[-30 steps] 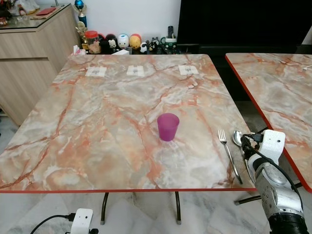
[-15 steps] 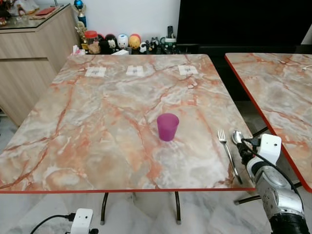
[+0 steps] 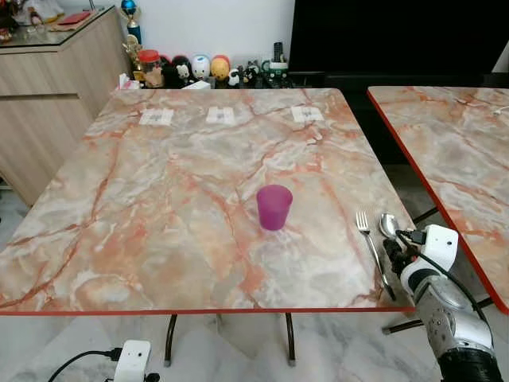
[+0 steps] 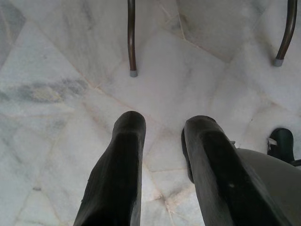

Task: Setting the table

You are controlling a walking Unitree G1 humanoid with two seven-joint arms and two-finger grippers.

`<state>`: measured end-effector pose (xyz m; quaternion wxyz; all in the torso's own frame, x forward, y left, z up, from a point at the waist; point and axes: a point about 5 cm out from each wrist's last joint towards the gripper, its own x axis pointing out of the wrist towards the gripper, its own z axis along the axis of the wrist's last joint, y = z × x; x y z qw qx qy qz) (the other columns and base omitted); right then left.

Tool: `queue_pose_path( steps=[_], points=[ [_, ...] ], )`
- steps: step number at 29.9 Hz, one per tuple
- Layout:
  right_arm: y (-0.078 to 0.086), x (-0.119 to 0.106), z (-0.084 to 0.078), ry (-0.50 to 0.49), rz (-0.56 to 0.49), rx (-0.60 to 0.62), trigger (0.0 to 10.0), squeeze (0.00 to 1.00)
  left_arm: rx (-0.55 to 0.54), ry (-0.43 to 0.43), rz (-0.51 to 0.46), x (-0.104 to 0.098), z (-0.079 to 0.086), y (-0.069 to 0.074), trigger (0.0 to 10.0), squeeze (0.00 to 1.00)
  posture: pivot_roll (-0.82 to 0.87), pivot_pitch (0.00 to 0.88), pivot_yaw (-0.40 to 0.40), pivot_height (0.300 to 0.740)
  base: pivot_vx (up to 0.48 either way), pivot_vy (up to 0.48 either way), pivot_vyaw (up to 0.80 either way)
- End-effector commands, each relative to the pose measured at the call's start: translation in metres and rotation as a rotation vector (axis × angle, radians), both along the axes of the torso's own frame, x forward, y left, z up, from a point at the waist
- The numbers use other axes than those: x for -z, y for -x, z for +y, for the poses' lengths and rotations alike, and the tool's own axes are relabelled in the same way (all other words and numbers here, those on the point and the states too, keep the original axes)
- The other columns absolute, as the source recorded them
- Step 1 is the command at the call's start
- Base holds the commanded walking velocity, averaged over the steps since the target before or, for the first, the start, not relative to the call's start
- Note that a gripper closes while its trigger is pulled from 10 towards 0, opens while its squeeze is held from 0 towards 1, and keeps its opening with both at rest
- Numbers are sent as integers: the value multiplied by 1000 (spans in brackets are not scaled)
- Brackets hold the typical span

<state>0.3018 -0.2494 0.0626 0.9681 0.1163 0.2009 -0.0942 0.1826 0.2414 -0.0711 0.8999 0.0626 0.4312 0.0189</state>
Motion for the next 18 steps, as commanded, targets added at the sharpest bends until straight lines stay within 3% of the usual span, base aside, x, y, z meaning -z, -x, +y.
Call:
queue_pose_path(
  steps=[1, 6, 7, 8, 9, 10, 18],
  points=[
    [-3, -3, -1, -17, -14, 6, 10000, 0, 14, -12, 27, 2, 2, 5, 10000, 0, 112, 0, -12, 740, 0, 0, 0],
    [-3, -1, 0, -23, -14, 3, 10000, 0, 20, -12, 29, 2, 2, 4, 10000, 0, 111, 0, -11, 740, 0, 0, 0],
    [-3, -1, 0, -25, -12, -1, 7608, 0, 20, -12, 29, 2, 2, 5, 10000, 0, 111, 0, -11, 740, 0, 0, 0],
    [-3, 0, 0, -26, -11, -3, 7608, 0, 20, -12, 29, 2, 2, 5, 10000, 0, 111, 0, -11, 740, 0, 0, 0],
    [-3, 0, 1, -27, -12, -4, 627, 0, 21, -12, 30, 2, 2, 5, 10000, 0, 111, 0, -11, 740, 0, 0, 0],
    [-3, 0, 1, -28, -12, -6, 0, 0, 21, -11, 30, 2, 2, 5, 10000, 0, 111, 0, -12, 740, 0, 0, 0],
    [-2, 2, 2, -27, -6, -14, 0, 0, 14, -6, 35, 3, 2, 6, 10000, 0, 112, 0, -14, 740, 0, 0, 0]
  ],
)
